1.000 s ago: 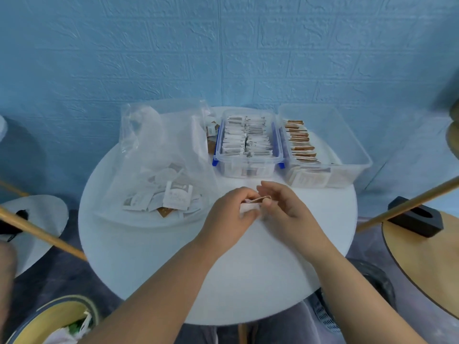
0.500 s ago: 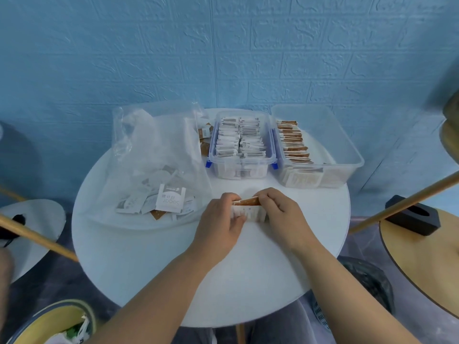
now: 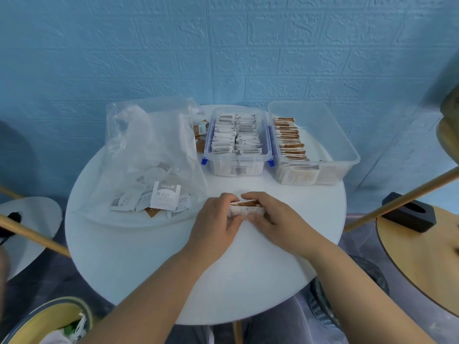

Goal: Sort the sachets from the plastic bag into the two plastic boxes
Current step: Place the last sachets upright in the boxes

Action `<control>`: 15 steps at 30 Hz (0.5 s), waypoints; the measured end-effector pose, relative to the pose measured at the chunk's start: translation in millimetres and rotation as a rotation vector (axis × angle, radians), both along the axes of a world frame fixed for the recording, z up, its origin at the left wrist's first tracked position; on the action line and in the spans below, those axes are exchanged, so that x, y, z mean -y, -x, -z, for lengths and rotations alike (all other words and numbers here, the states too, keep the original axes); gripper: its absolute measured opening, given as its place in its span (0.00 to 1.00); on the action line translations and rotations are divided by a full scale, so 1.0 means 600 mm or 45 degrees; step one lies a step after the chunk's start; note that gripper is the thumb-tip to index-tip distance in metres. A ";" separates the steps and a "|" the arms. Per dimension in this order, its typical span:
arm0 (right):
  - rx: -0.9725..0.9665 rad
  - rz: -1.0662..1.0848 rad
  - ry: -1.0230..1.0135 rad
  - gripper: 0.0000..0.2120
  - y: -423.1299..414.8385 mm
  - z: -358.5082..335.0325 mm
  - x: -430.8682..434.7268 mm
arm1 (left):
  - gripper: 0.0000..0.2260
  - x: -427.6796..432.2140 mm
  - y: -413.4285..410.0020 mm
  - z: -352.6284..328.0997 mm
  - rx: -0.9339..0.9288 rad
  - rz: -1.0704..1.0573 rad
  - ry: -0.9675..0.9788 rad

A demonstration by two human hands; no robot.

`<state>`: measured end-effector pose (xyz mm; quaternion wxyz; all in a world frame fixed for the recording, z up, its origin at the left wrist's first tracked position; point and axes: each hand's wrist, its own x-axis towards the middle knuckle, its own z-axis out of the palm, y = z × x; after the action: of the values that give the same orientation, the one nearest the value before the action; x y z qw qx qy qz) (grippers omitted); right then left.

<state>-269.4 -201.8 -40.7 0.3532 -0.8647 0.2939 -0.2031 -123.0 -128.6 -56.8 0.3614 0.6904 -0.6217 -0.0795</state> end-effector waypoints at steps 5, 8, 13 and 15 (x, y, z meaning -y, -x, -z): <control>0.278 0.146 -0.256 0.13 0.003 -0.012 0.004 | 0.12 0.000 -0.002 -0.023 -0.117 0.001 -0.085; 0.416 0.176 -0.412 0.13 0.020 -0.031 0.013 | 0.13 0.010 0.013 -0.051 -0.216 0.010 -0.149; 0.448 0.182 -0.373 0.12 0.070 -0.084 0.055 | 0.15 0.058 0.060 -0.096 -0.272 0.072 -0.085; 0.427 0.204 -0.328 0.12 0.096 -0.108 0.082 | 0.14 0.085 0.080 -0.104 -0.308 0.091 0.045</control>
<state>-326.9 -251.2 23.9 0.4874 -0.7405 0.3221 -0.3322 -170.9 -179.3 5.4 0.4428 0.6467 -0.5990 -0.1642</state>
